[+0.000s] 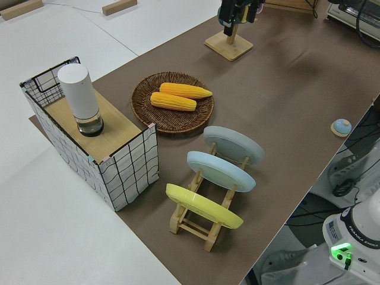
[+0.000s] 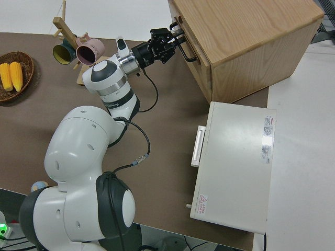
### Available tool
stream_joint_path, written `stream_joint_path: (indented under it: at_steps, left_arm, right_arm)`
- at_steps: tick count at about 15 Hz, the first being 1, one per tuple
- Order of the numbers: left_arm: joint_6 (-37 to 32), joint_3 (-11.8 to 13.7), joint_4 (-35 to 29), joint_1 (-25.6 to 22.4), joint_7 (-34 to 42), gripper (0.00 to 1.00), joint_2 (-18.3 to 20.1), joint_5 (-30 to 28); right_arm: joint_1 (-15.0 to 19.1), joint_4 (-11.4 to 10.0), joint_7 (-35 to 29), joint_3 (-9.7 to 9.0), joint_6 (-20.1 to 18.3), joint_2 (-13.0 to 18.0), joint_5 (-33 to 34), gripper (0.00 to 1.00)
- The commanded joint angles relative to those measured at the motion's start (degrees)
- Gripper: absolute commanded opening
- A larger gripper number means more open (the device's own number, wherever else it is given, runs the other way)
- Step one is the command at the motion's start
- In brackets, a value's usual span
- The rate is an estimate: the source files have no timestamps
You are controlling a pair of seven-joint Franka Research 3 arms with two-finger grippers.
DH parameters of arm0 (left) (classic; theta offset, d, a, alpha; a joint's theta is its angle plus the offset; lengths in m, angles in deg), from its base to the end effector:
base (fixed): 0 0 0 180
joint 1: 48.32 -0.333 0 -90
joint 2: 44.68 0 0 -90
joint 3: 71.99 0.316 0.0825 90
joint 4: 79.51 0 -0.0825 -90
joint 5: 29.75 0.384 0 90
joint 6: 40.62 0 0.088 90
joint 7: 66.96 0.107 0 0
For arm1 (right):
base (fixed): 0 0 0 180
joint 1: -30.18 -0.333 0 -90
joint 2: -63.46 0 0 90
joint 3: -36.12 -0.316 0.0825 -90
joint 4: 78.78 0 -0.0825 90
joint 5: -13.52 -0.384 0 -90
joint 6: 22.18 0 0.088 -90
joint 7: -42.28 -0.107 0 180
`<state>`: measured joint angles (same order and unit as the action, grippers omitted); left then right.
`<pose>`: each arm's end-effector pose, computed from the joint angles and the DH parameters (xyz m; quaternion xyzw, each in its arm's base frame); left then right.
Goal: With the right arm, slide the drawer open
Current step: 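Close the right gripper on the black bar handle of the wooden drawer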
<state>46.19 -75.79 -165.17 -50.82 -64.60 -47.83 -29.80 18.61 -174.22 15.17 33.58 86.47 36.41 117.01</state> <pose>0.5660 -0.0118 0.6245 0.9993 -0.0319 -0.0174 0.0024 0.6909 0.0956 0.3903 0.6569 0.2654 0.1790 0.6827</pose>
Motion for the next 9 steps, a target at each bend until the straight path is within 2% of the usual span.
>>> stream_joint_path:
  at_steps: [1, 4, 5, 6, 7, 8, 9]
  left_arm:
    - [-1.03, 0.02, 0.49, 0.39, -0.60, 0.99, 0.16, 1.02]
    - [-1.03, 0.02, 0.49, 0.39, -0.60, 0.99, 0.25, 1.02]
    - [-1.03, 0.02, 0.58, 0.39, -0.60, 0.99, 0.25, 1.02]
    - [-1.03, 0.02, 0.58, 0.39, -0.60, 0.99, 0.25, 1.02]
    - [-1.03, 0.02, 0.49, 0.39, -0.60, 0.99, 0.25, 1.02]
    - [-1.03, 0.02, 0.49, 0.39, -0.60, 0.99, 0.25, 1.02]
    - [-1.03, 0.02, 0.49, 0.39, -0.60, 0.99, 0.25, 1.02]
  right_arm:
    - [1.11, 1.31, 1.44, -0.53, 0.95, -0.81, 1.89, 0.000]
    - [0.84, 1.31, 1.44, -0.53, 0.95, -0.81, 1.89, 0.000]
    - [0.84, 1.31, 1.36, -0.53, 0.95, -0.81, 1.80, 0.064]
    - [1.10, 1.31, 1.36, -0.53, 1.03, -0.81, 1.71, 0.353]
    - [1.02, 1.31, 1.27, -0.53, 1.03, -0.81, 1.62, 0.308]
    - [0.93, 1.31, 1.18, -0.53, 1.03, -0.81, 1.54, 0.307]
    - [0.93, 1.31, 1.01, -0.62, 1.03, -0.81, 1.45, 0.229]
